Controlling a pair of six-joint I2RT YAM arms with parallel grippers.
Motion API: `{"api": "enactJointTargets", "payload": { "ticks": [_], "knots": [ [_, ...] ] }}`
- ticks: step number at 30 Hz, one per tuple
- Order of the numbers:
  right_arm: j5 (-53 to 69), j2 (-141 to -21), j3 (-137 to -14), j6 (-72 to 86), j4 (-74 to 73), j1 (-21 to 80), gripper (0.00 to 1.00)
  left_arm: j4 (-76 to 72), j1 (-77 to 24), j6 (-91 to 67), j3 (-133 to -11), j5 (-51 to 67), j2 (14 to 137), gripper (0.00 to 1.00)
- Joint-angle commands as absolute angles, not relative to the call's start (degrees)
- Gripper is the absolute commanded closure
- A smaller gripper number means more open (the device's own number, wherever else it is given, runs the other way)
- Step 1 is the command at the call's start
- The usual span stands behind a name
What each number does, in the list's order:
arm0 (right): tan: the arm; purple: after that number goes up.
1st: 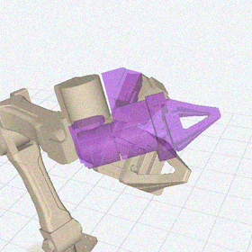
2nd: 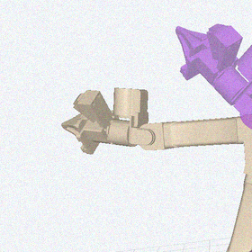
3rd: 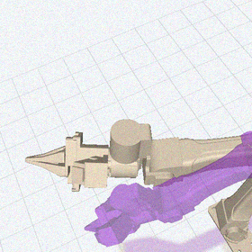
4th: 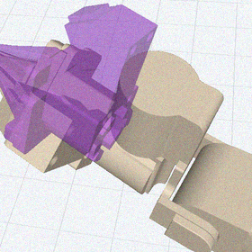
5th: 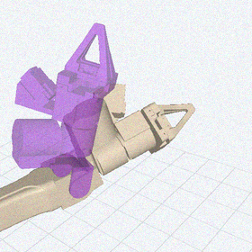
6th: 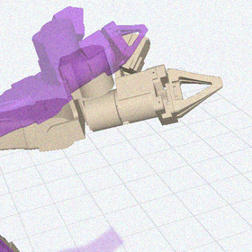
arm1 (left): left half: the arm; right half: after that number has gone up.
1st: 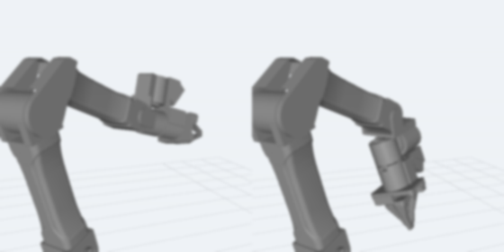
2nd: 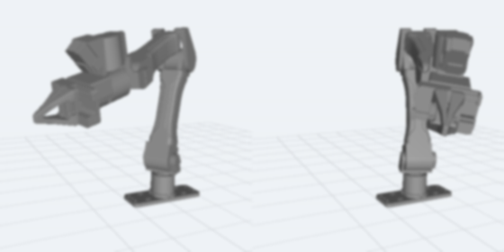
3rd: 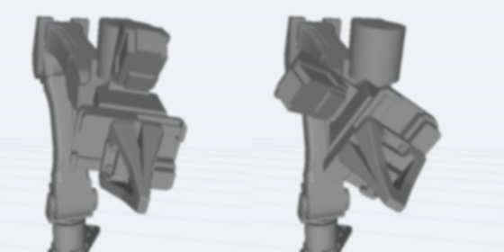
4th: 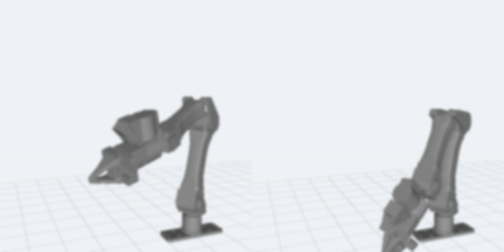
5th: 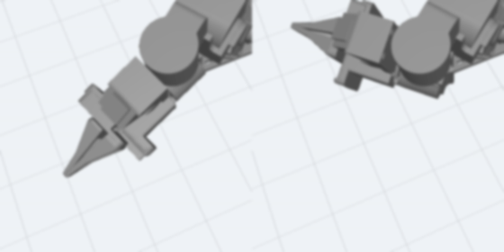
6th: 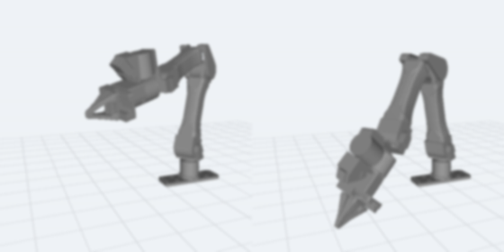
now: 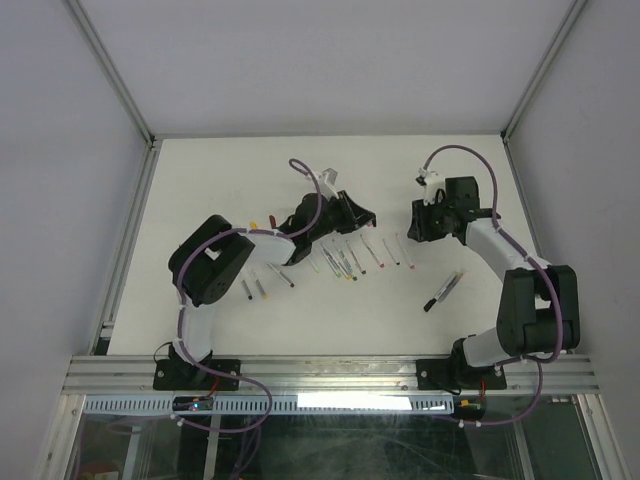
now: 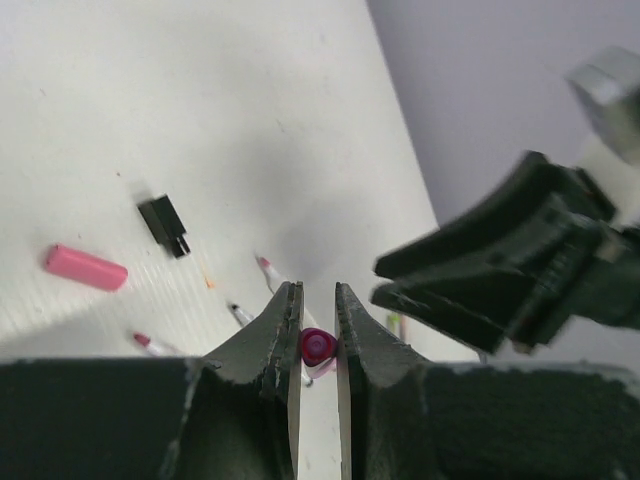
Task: Open the pen caps
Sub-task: Place the pen cap at the center of the board.
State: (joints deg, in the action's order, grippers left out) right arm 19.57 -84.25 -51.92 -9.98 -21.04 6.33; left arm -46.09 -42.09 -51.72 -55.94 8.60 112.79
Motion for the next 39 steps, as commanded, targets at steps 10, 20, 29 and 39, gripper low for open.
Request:
{"api": "enactJointTargets", "payload": {
  "ticks": [10, 20, 29, 39],
  "knots": [
    [21.20, -79.28, -53.42, -9.63, -19.90, 3.09, 0.66, 2.80, -46.93, -45.82, -96.79, -7.63, 129.52, 1.00],
    [22.04, -78.78, -53.31, -9.23, -19.61, 1.68, 0.66, 11.47, -47.69, -42.97, -112.79, -9.63, 138.44, 1.00],
    [22.54, -79.00, -53.14, -9.14, -19.45, 1.46, 0.66, 12.23, -47.64, -42.42, -115.03, -9.43, 140.53, 0.88],
    [22.59, -79.10, -53.16, -9.14, -19.50, 1.32, 0.65, 12.49, -47.64, -42.23, -114.63, -9.36, 140.78, 0.78]
  ]
}}
